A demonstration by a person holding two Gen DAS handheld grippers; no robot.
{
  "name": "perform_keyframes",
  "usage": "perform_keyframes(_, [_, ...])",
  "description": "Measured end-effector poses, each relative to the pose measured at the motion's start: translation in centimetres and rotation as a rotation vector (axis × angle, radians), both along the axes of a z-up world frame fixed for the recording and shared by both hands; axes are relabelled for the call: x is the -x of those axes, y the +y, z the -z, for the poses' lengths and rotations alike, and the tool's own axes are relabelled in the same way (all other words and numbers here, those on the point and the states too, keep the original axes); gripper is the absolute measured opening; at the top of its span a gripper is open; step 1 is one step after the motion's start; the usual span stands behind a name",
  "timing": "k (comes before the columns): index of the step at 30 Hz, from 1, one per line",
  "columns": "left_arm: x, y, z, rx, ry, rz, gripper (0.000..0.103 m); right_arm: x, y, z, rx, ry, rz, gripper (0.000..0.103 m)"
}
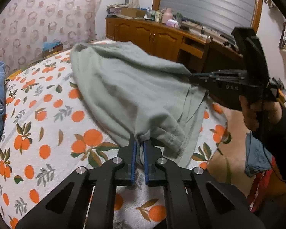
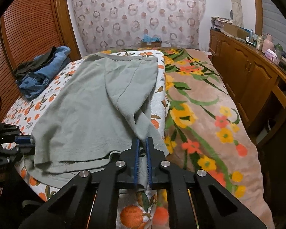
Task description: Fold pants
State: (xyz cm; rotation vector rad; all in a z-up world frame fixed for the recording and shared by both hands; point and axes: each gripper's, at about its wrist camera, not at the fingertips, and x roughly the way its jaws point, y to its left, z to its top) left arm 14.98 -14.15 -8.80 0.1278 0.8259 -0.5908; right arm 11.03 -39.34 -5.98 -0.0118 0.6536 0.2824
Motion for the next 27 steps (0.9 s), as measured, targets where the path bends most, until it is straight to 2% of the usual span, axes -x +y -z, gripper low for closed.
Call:
perform_keyframes(7, [2.0, 2.4, -2.8, 0.006, -0.06, -0.013, 0.005, 2.3, -0.6, -0.9, -0.06, -0.02, -0.001, 0.003])
perform_keyframes(12, [2.6, 3.6, -2.0, 0.005, -0.041, -0.028, 0.005, 4.3, -0.5, -0.7, -0.093, -0.015, -0.019, 0.002])
perform_keyframes(17, [1.9, 4.6, -0.6, 0.007, -0.011, -0.055, 0.005, 3.8, 0.7, 0.1, -0.081, -0.023, -0.034, 0.003])
perform_keyframes(18, [1.9, 4.9, -0.5, 0.012, -0.006, -0.059, 0.005, 3.6, 1.0, 0.2, -0.063, -0.03, -0.027, 0.006])
perform_keyframes(21, [1.8, 4.9, -0.2, 0.012, 0.0, -0.054, 0.005, 3.1, 1.4, 0.2, -0.008, -0.069, 0.002, 0.035])
perform_keyframes(22, [1.8, 4.8, -0.1, 0.009, -0.001, -0.051, 0.005, 2.7, 1.4, 0.3, -0.012, -0.071, -0.005, 0.037])
perform_keyframes(27, [1.8, 4.4, 0.3, -0.005, -0.002, -0.054, 0.006, 0.4, 1.6, 1.3, 0.022, -0.033, 0.005, 0.038])
